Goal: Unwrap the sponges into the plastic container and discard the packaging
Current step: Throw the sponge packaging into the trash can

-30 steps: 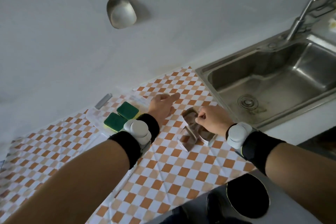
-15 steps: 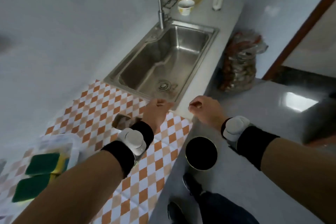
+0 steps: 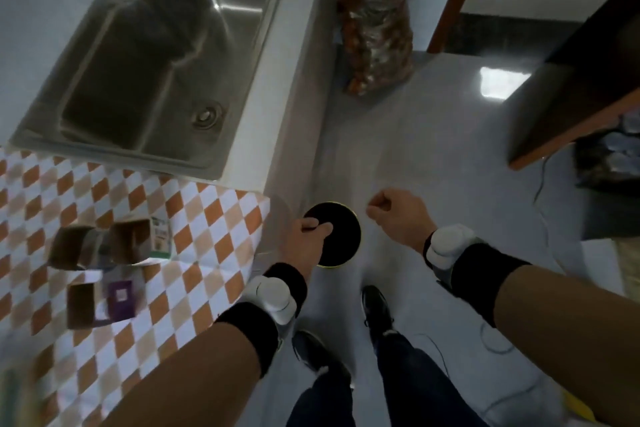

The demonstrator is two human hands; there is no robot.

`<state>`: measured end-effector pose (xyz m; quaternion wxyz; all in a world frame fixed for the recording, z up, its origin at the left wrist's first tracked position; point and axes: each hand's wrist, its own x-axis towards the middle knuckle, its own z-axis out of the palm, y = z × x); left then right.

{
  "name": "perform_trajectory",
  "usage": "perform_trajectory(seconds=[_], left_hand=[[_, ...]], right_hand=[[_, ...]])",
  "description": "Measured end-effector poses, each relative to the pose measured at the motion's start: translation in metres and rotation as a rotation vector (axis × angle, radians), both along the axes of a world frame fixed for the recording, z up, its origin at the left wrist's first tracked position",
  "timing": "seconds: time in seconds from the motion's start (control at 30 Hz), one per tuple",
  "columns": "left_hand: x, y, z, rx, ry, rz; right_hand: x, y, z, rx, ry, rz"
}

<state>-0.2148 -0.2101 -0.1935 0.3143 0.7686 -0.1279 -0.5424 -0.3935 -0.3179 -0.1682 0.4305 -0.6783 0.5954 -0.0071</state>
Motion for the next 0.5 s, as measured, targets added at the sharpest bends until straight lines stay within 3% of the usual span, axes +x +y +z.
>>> perform_trajectory(seconds=[0.23,0.5], left_hand=[[-0.005,0.009,-0.159,0.176,-0.149,0.051],[0.014,0.032,-0.326,0.258,-0.180,0.097]], right_hand=[[-0.009,-0.005,-0.181,0.130,0.053,0.046],[-0.010,-0.014,-0.360,0.248,0.155,0.020]])
